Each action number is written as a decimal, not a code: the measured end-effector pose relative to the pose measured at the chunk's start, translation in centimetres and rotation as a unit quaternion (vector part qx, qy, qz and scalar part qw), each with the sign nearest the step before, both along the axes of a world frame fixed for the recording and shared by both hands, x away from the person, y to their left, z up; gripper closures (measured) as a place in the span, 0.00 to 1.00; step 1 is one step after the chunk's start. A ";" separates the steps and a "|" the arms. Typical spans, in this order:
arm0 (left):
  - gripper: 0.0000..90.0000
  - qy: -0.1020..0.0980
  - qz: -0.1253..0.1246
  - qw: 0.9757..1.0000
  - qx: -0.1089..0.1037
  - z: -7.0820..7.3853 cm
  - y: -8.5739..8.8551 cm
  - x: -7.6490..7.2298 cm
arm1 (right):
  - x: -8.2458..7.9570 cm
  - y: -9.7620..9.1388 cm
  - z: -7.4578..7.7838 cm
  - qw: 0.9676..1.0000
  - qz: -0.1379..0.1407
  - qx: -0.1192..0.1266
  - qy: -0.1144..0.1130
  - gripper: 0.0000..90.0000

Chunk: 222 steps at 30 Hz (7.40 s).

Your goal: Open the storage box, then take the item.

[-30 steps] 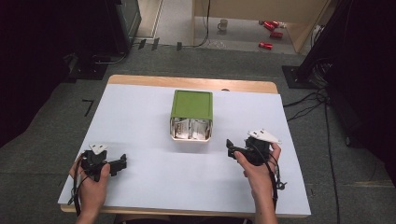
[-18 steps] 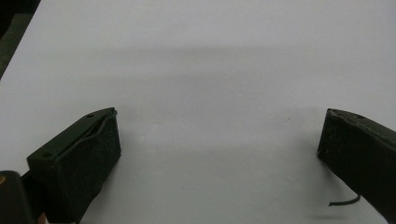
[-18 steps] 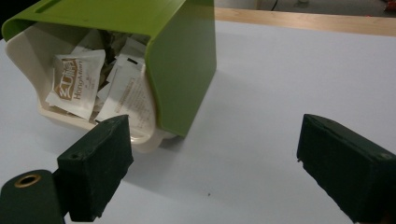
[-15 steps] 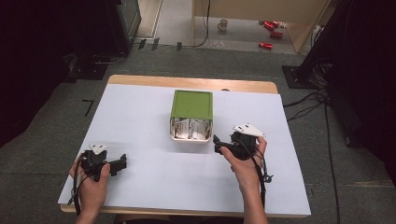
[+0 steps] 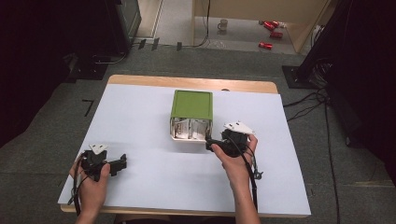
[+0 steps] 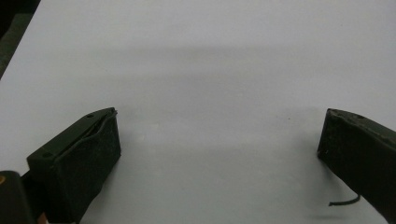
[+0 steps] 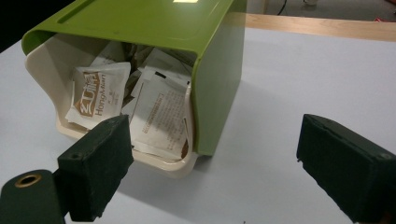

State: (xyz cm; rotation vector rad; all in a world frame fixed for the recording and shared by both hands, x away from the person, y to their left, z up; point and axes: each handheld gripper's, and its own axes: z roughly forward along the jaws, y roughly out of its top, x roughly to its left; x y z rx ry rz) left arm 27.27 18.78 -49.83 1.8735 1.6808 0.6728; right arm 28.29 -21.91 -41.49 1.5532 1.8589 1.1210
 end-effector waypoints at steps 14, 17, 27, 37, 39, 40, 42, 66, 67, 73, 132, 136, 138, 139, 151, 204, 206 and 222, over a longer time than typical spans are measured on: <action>0.00 0.000 0.000 1.000 0.000 0.0 0.0 0.0 | 1.0 1.8 -0.7 1.000 -0.005 -0.002 -0.001 0.11; 0.00 0.001 0.000 1.000 0.000 0.0 0.0 0.0 | 1.3 2.2 -1.0 1.000 -0.009 -0.009 0.001 0.11; 0.00 0.001 0.001 1.000 0.000 0.0 0.0 0.0 | 2.1 2.7 -2.2 0.998 -0.040 -0.039 -0.012 0.24; 0.00 0.001 0.001 1.000 -0.001 0.0 0.0 0.1 | 2.7 3.3 -4.5 0.994 -0.072 -0.084 -0.008 0.37; 0.00 0.001 0.001 1.000 -0.001 0.0 0.0 0.0 | 2.7 3.4 -5.0 0.992 -0.081 -0.099 -0.009 0.36; 0.00 0.001 0.001 1.000 -0.001 0.0 0.0 0.0 | 2.7 3.2 -5.2 0.992 -0.083 -0.090 -0.013 0.34; 0.00 0.001 0.001 1.000 -0.001 0.0 0.0 0.0 | 2.7 3.2 -5.2 0.992 -0.084 -0.089 -0.012 0.34; 0.00 0.001 0.001 1.000 -0.001 0.0 0.0 0.0 | 0.5 2.6 -5.6 0.995 -0.061 -0.080 0.011 0.28; 0.00 0.001 0.001 1.000 -0.001 0.0 0.0 0.0 | 0.3 2.5 -5.5 0.995 -0.061 -0.074 0.012 0.29; 0.00 0.001 0.001 1.000 -0.001 0.0 0.0 0.1 | -0.5 2.5 -5.0 0.996 -0.060 -0.063 -0.003 0.31; 0.00 0.001 0.001 1.000 -0.001 0.0 0.0 0.1 | -3.3 4.2 -1.6 0.993 -0.104 0.005 -0.047 1.00; 0.00 0.001 0.001 1.000 -0.001 0.0 0.0 0.1 | -4.0 4.2 -1.6 0.993 -0.107 0.011 -0.046 1.00; 0.00 0.001 0.001 1.000 -0.001 0.0 0.0 0.1 | -4.4 4.3 -1.7 0.993 -0.109 0.013 -0.046 1.00; 0.00 0.001 0.001 1.000 -0.001 0.0 0.0 0.1 | -4.6 4.3 -1.7 0.993 -0.110 0.012 -0.047 1.00; 0.00 0.001 0.001 1.000 -0.001 0.0 0.0 0.1 | -6.4 4.5 -2.0 0.992 -0.115 0.008 -0.053 1.00; 0.00 0.001 0.001 1.000 0.000 0.0 0.0 0.0 | -8.0 5.2 0.7 0.993 -0.067 0.029 -0.095 0.54; 0.00 0.001 0.001 1.000 -0.001 0.0 0.0 0.0 | -8.0 5.5 0.5 0.993 -0.064 0.030 -0.092 0.54; 0.00 0.001 0.001 1.000 -0.001 0.0 0.0 0.1 | -6.8 8.4 -1.2 0.997 -0.024 0.022 -0.063 0.54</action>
